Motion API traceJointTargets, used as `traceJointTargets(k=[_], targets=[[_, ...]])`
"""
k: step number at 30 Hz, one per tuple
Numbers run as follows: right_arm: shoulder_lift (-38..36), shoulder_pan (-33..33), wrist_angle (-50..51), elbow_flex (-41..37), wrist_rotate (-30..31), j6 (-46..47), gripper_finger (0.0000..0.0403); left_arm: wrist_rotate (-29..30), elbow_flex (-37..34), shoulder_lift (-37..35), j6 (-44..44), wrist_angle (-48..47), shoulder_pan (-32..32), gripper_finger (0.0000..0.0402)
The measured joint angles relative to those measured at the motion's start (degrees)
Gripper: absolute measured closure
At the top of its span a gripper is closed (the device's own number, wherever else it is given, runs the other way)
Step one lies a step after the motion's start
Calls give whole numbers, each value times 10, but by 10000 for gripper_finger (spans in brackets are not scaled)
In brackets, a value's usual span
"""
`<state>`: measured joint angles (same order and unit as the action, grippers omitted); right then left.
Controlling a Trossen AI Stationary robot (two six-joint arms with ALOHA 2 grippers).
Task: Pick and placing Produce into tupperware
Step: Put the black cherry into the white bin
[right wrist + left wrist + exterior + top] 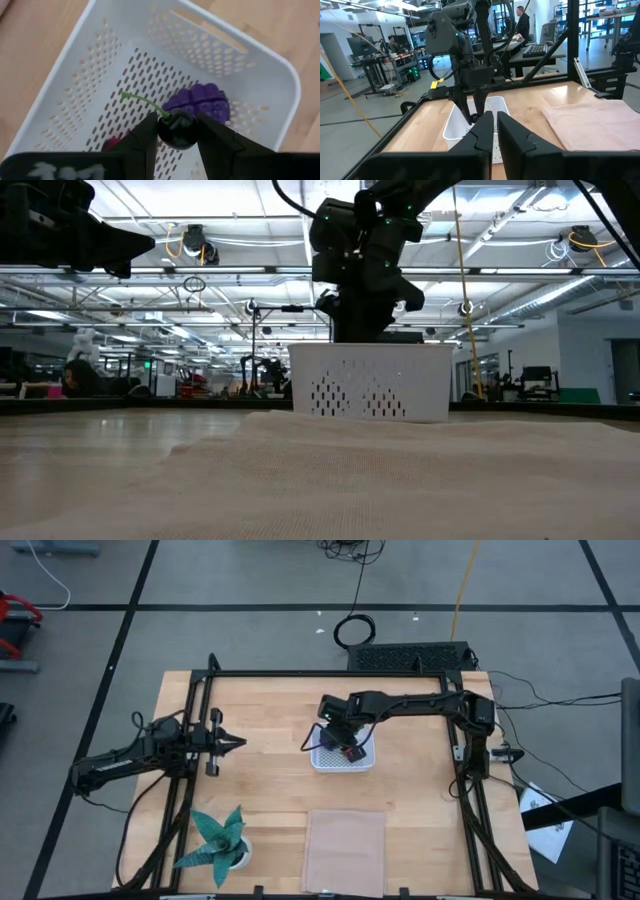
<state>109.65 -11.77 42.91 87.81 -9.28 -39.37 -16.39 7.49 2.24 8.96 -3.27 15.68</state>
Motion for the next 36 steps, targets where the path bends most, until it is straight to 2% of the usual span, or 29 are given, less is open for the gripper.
traceJointTargets(k=[11,18,22,36], targets=[[0,-2,-17,-44,0,7,296,0,0,0,0,0,0,400],[0,-13,-28,-46,-3,30,296,0,0,0,0,0,0,380],[0,-21,-29,-46,-29,46,296,0,0,0,0,0,0,374],[0,-13,-50,-68,-27,29,296,0,0,0,0,0,0,400]])
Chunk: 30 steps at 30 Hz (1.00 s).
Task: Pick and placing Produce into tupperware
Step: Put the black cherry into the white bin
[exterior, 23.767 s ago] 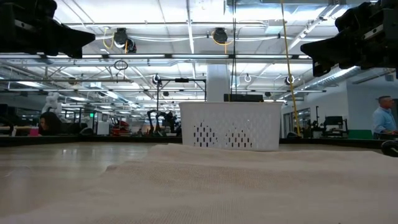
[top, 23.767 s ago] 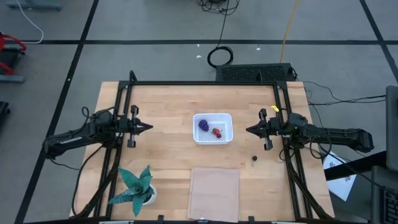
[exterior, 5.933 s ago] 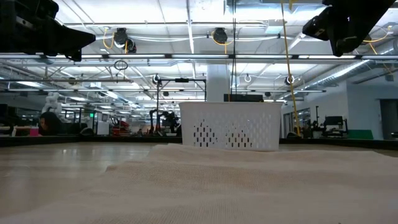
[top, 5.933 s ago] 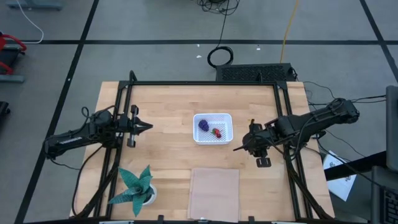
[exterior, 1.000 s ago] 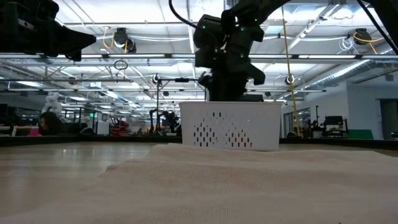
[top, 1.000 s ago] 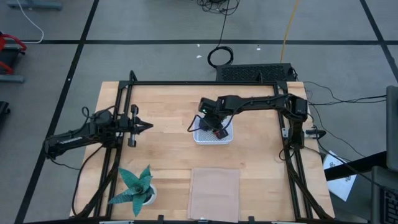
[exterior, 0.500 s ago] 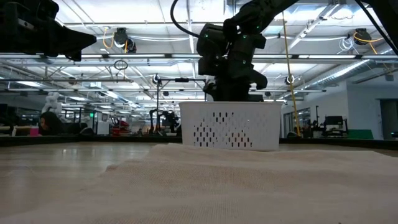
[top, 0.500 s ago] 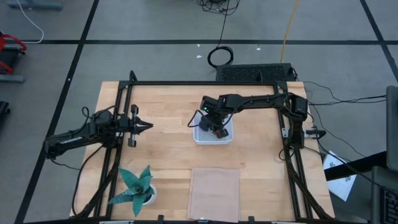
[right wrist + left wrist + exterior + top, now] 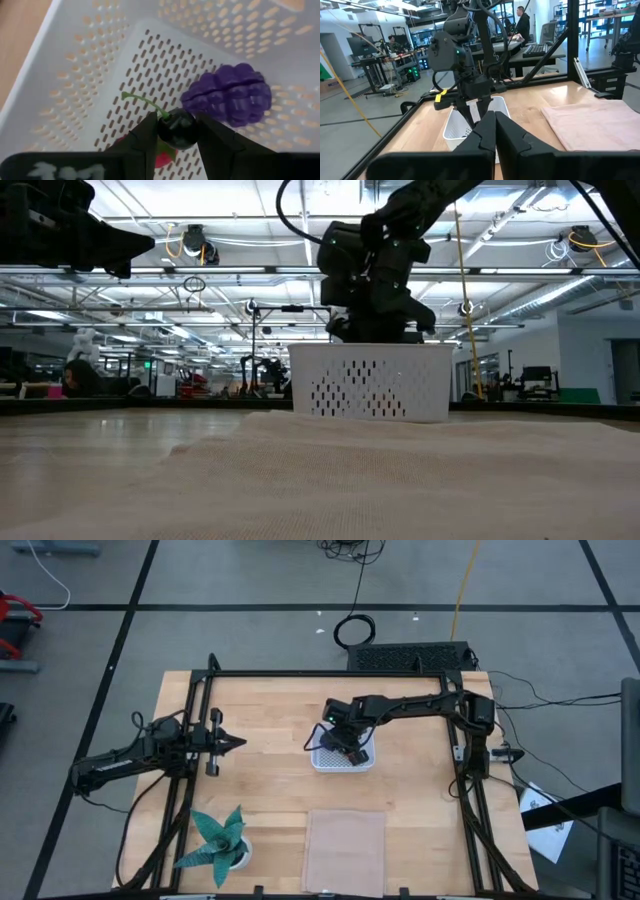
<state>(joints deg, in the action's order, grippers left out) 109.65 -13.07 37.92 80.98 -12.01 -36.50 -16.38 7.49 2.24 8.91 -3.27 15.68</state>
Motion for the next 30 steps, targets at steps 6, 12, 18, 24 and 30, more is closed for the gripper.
traceJointTargets(k=[6,12,18,24,30], targets=[[0,-1,-23,-9,2,5,296,0,0,0,0,0,0,381],[8,-1,-27,-9,-1,1,297,0,0,0,0,0,0,374],[31,-2,-18,-9,-1,3,297,0,0,0,0,0,0,387],[40,-10,-26,-9,-2,3,297,0,0,0,0,0,0,400],[40,-10,-26,-9,-3,3,297,0,0,0,3,0,0,382]])
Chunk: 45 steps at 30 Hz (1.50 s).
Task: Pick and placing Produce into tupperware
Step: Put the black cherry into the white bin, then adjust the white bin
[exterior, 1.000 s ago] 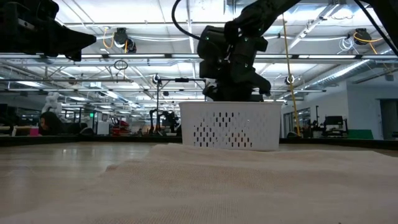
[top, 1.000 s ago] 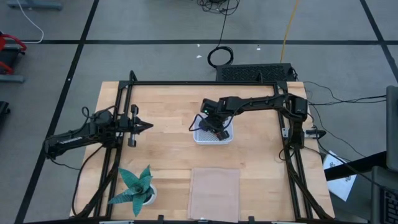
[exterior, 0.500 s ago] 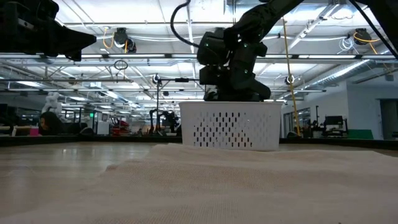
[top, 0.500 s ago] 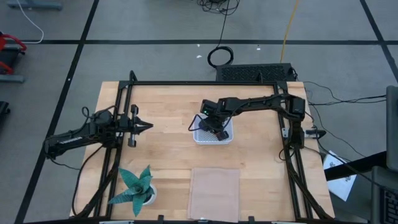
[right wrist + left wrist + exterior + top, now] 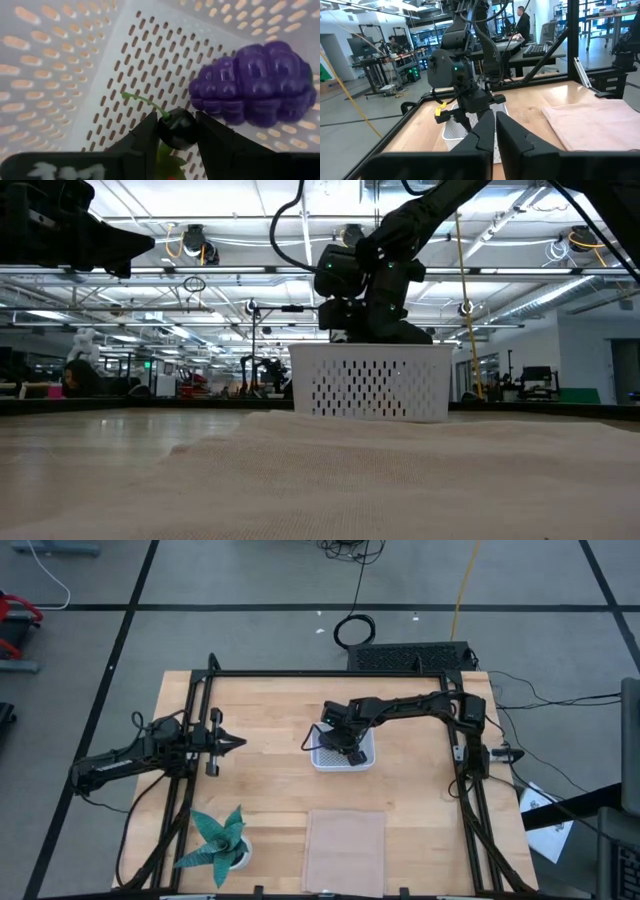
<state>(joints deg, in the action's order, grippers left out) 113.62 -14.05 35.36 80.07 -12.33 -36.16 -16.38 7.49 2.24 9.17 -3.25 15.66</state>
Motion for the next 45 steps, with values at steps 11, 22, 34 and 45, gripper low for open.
traceJointTargets(k=[11,22,34,45], targets=[[8,0,-2,1,1,6,297,0,0,0,-2,0,0,385],[8,3,-11,1,0,10,277,0,0,0,-2,0,0,387],[6,14,-8,1,1,24,245,0,0,0,-2,0,0,385],[-15,14,-7,0,21,40,231,0,0,0,-2,0,0,388]])
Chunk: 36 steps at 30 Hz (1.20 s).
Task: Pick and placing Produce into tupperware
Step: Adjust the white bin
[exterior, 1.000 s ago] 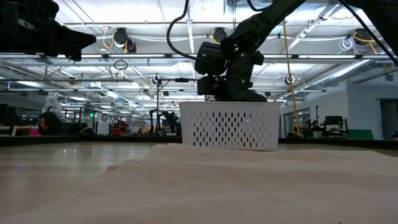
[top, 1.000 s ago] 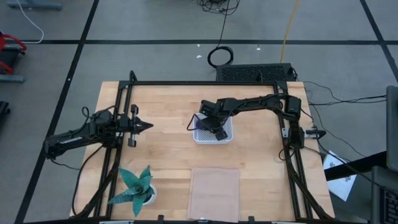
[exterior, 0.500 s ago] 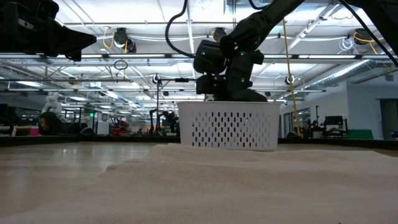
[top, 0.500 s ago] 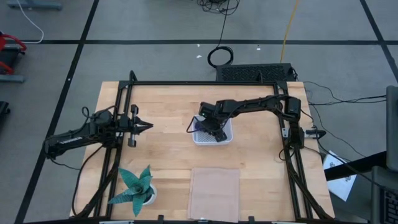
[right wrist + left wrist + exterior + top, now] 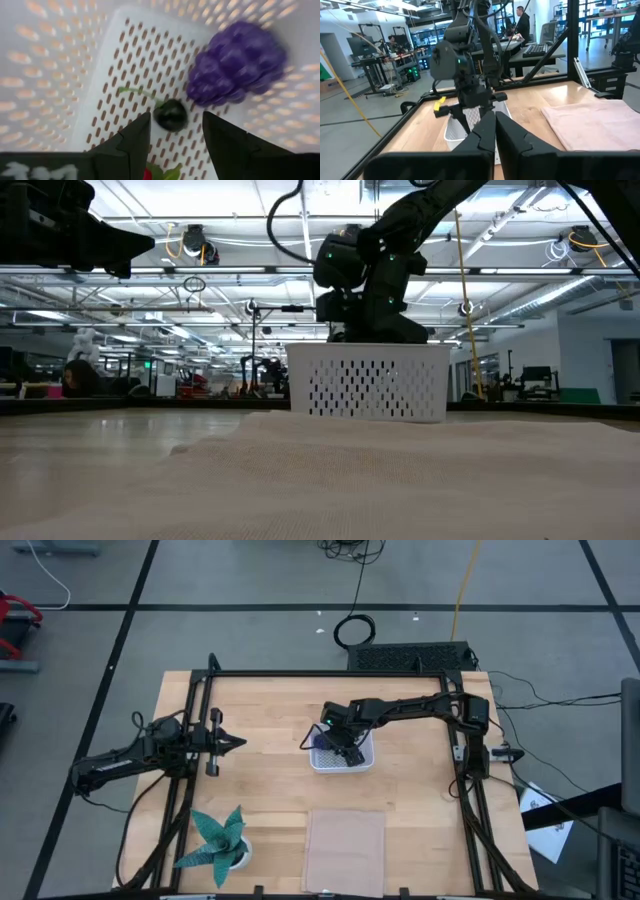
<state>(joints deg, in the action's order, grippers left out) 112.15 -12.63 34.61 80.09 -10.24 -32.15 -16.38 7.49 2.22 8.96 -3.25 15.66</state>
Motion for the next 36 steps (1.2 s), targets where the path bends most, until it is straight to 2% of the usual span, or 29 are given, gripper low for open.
traceJointTargets(k=[5,11,17,21,25,31,33,36], targets=[[-19,0,-2,0,2,3,222,0,0,0,0,0,0,374],[-37,0,-7,0,6,16,219,0,0,0,0,0,0,382],[-57,12,-11,1,61,10,219,0,0,0,0,0,0,398],[-75,20,-17,1,88,0,225,0,0,0,0,0,0,396],[-89,19,-21,1,100,-5,266,0,0,0,0,0,0,382],[-101,23,-45,1,180,-25,380,0,0,0,0,0,0,374],[-101,18,-44,1,202,-22,395,0,0,0,0,-1,0,377],[-101,5,-41,1,231,6,392,0,0,0,0,-1,0,383]])
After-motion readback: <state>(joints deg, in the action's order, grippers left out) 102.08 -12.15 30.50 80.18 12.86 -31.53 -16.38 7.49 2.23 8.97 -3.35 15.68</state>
